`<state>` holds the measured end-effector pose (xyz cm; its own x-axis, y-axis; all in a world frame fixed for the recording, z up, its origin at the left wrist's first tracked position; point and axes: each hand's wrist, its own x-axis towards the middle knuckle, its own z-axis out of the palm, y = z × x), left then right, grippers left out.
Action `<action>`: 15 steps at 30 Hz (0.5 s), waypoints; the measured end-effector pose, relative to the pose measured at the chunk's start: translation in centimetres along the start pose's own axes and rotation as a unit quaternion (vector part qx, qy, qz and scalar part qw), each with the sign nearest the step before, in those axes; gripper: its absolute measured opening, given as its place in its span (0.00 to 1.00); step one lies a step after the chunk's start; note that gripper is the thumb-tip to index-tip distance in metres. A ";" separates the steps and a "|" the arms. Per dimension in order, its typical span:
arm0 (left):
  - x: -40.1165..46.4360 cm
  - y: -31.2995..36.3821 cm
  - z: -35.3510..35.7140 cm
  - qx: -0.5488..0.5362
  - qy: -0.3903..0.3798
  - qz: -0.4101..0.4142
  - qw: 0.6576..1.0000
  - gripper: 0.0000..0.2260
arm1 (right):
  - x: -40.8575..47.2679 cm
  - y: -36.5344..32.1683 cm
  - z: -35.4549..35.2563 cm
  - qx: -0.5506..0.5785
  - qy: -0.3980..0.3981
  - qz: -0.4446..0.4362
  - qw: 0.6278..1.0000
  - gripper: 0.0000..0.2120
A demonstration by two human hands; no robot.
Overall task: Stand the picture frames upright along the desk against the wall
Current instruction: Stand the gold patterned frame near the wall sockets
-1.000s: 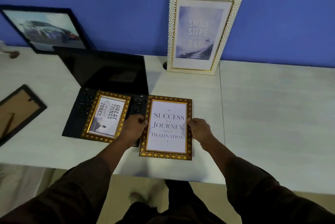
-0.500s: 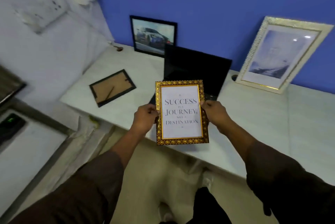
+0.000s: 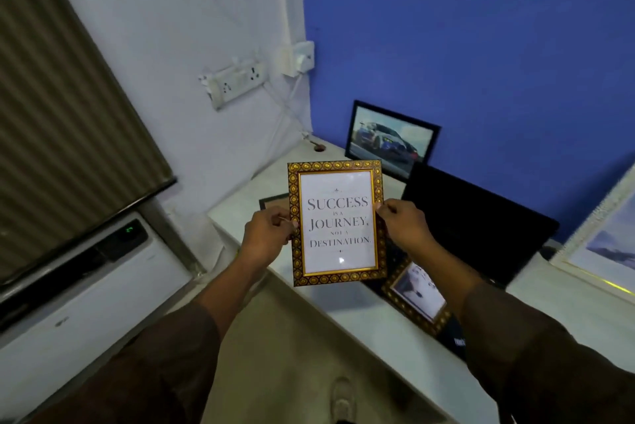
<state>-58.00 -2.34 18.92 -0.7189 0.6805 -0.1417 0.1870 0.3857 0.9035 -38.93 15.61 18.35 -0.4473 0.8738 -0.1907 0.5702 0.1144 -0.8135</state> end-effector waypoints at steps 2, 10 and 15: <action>2.1 0.3 -1.1 -0.007 0.011 -0.001 1.000 0.04 | 2.6 -1.3 1.3 -0.008 -0.004 -0.015 1.000 0.17; 11.4 1.2 -3.9 0.032 0.070 -0.019 0.997 0.04 | 12.7 -6.4 4.8 -0.004 -0.040 -0.052 0.998 0.17; 17.0 1.2 -4.7 0.018 0.091 -0.034 0.995 0.04 | 18.8 -9.2 6.5 -0.024 -0.045 -0.087 0.995 0.18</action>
<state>-73.15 6.80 19.44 -0.8396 0.5289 -0.1239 0.1543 0.4509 0.8791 -57.06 27.90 18.71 -0.6006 0.7933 -0.0998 0.5100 0.2839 -0.8120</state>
